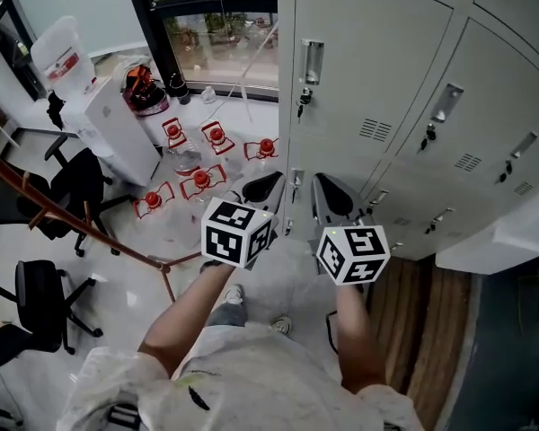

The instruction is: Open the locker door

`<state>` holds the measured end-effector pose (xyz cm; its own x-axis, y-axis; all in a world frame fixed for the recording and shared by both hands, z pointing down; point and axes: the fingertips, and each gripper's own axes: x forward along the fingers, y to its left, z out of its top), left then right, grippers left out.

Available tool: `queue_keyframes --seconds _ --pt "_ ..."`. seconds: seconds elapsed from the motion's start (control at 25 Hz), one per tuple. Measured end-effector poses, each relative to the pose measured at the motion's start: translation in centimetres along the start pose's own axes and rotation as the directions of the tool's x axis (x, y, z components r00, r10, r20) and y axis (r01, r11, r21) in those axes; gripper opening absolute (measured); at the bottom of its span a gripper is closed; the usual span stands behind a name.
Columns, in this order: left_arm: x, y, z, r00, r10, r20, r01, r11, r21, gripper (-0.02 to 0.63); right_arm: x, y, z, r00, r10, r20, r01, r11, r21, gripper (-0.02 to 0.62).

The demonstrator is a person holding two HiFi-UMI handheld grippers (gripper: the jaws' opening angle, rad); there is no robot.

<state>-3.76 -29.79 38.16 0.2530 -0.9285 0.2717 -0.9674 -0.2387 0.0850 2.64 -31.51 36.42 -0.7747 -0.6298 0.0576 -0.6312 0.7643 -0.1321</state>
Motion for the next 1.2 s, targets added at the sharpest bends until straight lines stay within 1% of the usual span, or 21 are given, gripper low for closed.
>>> queue_keyframes --seconds 0.2,0.4,0.6,0.64,0.72,0.88,1.04,1.2 --pt "1.0 1.1 0.1 1.000 0.001 0.003 -0.001 1.000 -0.013 0.006 1.5 -0.6 0.7 1.000 0.004 0.021 -0.004 0.999 0.042 0.003" --pt "2.6 2.6 0.9 1.000 -0.022 0.015 0.022 1.000 -0.009 0.006 3.5 -1.3 1.1 0.999 0.001 0.040 -0.006 0.994 0.109 0.005" --pt "4.3 4.5 1.9 0.998 -0.056 0.024 0.056 0.998 0.006 0.006 5.8 -2.0 2.9 0.996 -0.018 0.091 0.003 0.986 0.164 0.007" --pt "4.7 5.0 2.0 0.998 -0.060 0.024 0.060 0.998 0.005 0.006 6.4 -2.0 3.2 0.995 -0.020 0.099 0.003 0.985 0.172 0.019" --pt "5.4 6.1 2.0 0.997 -0.070 0.022 0.070 0.998 -0.003 0.006 7.5 -2.0 3.5 0.994 -0.021 0.106 0.001 0.983 0.185 0.072" --pt "7.0 7.6 2.3 0.994 -0.107 0.021 0.107 0.994 -0.008 0.006 9.5 -2.7 3.4 0.993 -0.048 0.107 0.023 0.975 0.220 0.080" --pt "8.3 9.1 2.8 0.991 -0.134 0.024 0.134 0.991 -0.002 0.006 11.4 -3.5 3.7 0.990 -0.073 0.123 0.035 0.958 0.286 0.089" --pt "9.4 10.6 3.2 0.987 -0.158 0.024 0.158 0.987 -0.004 0.006 12.7 -4.0 4.3 0.985 -0.084 0.153 0.020 0.924 0.382 0.100"
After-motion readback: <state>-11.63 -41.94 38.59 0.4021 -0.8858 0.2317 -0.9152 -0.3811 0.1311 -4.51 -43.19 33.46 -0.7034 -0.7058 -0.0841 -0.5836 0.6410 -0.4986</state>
